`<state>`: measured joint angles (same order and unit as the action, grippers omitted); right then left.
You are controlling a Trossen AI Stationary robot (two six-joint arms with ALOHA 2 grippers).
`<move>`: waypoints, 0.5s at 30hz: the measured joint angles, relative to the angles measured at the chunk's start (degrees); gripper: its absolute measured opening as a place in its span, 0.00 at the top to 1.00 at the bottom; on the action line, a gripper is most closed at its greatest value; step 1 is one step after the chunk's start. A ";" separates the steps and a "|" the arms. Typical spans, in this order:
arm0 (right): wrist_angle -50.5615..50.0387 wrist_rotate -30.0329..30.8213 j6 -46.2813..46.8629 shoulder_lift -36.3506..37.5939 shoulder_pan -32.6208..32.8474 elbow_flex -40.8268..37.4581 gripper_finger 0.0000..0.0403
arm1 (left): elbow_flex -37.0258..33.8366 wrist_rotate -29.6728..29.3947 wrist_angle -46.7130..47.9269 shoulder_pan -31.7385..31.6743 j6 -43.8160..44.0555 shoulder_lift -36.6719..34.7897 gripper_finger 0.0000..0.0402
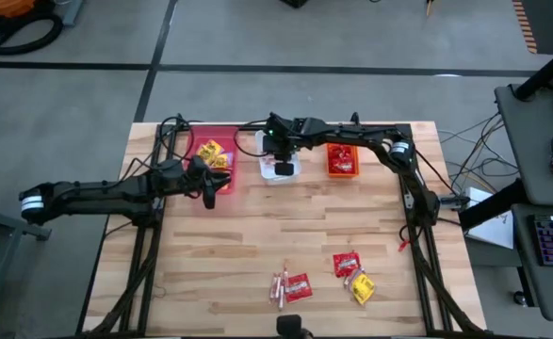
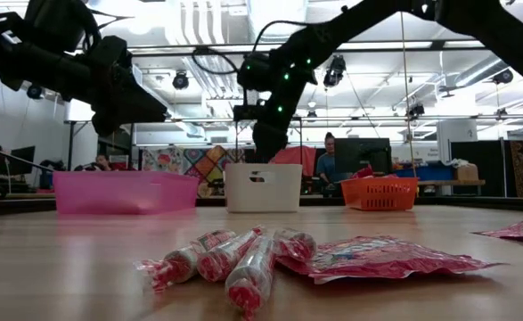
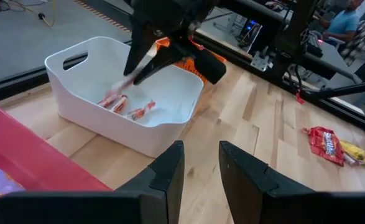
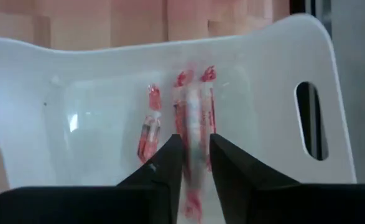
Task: Sort candy
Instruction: Put the white candy into the white bin, then put the red candy into the orange bin
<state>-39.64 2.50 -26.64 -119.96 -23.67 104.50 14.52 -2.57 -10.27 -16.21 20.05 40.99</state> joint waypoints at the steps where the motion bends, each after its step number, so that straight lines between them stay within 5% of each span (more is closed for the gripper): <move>1: -0.04 0.01 0.22 -0.21 -0.02 -0.02 0.80 | 0.00 -0.01 -0.03 0.00 -0.01 0.05 0.79; 15: -1.57 0.13 7.39 3.60 0.96 -0.02 0.61 | 0.00 0.01 -0.24 0.00 0.58 1.08 0.79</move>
<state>-41.22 2.63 -19.24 -116.35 -22.71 104.49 14.52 -2.57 -10.51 -16.21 20.63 42.07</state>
